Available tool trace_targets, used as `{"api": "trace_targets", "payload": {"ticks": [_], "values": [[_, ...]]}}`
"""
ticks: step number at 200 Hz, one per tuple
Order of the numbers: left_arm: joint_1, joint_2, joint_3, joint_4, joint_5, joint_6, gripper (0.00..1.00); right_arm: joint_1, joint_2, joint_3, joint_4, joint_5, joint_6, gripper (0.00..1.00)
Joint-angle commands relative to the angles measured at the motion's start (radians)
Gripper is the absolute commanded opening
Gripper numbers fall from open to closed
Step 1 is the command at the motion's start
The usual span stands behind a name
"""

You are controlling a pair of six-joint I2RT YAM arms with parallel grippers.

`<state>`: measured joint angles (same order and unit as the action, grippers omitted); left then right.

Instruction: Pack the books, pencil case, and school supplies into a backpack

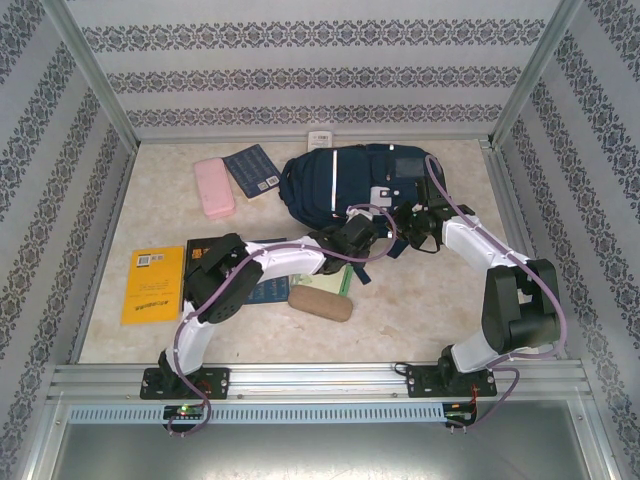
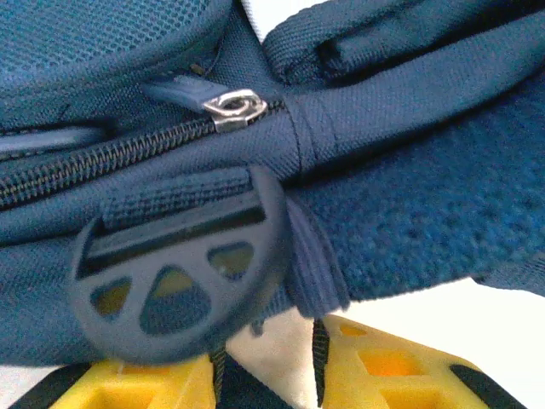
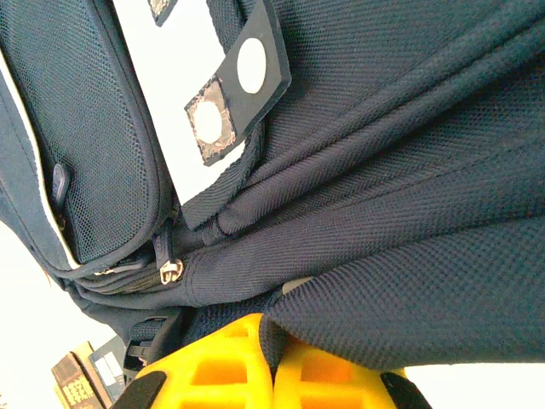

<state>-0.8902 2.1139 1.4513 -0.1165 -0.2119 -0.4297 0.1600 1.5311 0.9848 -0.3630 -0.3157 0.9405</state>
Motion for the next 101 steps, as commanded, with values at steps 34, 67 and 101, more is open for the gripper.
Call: {"api": "trace_targets", "payload": {"ticks": [34, 67, 101], "values": [[0.007, 0.060, 0.061, 0.029, -0.079, -0.037, 0.25, 0.012, -0.026, 0.031, 0.032, -0.053, 0.002, 0.00], [0.014, 0.045, 0.055, 0.025, -0.102, -0.040, 0.00, 0.006, -0.023, 0.029, 0.027, -0.048, 0.000, 0.00], [0.025, -0.037, -0.026, 0.023, -0.116, -0.070, 0.00, -0.018, -0.025, 0.026, 0.025, -0.038, -0.016, 0.00]]}}
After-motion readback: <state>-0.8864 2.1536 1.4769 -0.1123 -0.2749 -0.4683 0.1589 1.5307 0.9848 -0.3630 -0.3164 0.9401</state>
